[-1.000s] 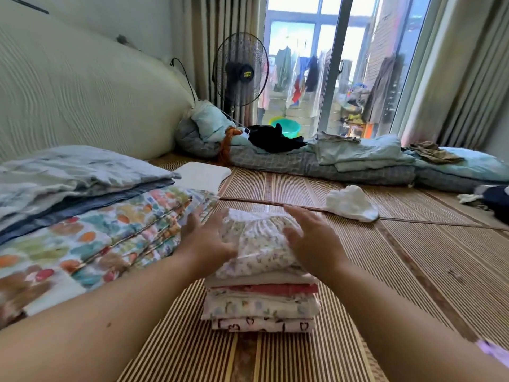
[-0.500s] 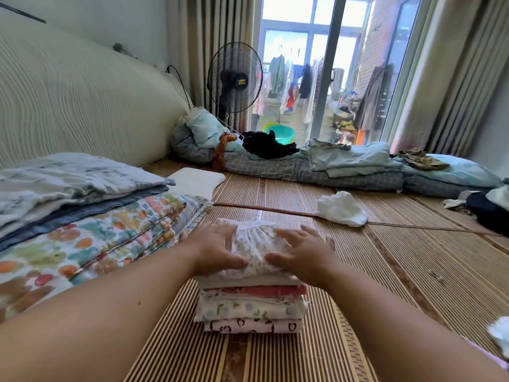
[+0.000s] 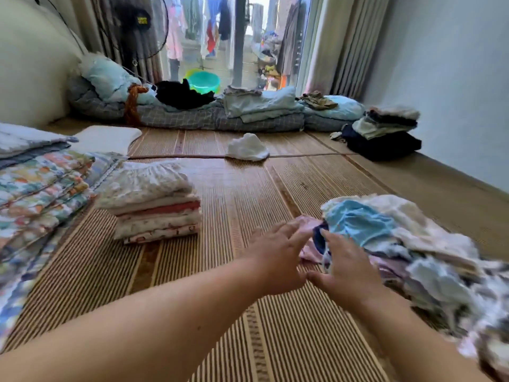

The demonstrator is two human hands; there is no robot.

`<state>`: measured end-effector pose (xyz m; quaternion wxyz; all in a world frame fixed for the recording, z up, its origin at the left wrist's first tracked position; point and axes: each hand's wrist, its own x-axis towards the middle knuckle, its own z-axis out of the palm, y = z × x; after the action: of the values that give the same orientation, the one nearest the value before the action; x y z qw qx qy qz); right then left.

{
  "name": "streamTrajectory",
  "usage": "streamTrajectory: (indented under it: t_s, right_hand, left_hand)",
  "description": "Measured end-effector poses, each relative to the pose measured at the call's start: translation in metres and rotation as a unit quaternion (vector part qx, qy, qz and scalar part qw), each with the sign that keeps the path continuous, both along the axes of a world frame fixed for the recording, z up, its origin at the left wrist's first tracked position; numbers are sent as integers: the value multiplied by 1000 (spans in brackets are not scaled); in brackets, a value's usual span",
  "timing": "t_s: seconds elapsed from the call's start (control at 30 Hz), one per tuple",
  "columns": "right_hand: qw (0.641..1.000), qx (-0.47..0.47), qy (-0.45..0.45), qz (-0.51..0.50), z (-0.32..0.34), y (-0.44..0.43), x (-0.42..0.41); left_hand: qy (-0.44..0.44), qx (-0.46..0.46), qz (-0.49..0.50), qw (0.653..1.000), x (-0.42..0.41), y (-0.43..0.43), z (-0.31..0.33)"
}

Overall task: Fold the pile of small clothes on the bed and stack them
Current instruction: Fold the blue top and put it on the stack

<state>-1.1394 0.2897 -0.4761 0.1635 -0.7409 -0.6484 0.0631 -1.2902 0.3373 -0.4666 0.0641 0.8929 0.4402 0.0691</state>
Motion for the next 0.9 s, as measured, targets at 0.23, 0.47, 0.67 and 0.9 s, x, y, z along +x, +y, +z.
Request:
streamTrajectory:
  t_s: [0.23,0.47,0.67,0.9]
  right_hand:
    - [993,-67,28,-97,-40,-44,82]
    - [993,-27,40,-107,-50,-17,123]
    - [990,-16,20,-137,-47,-5,127]
    - [990,22,-22,-141,-35,-12,114]
  left_hand:
    - [34,-73,-6,997,92,-15,-40]
    - [18,-58,3,998,157,29,-65]
    - [23,-63,8,998,157,71,-72]
    - [-154,-227,-2,962,101,52,-40]
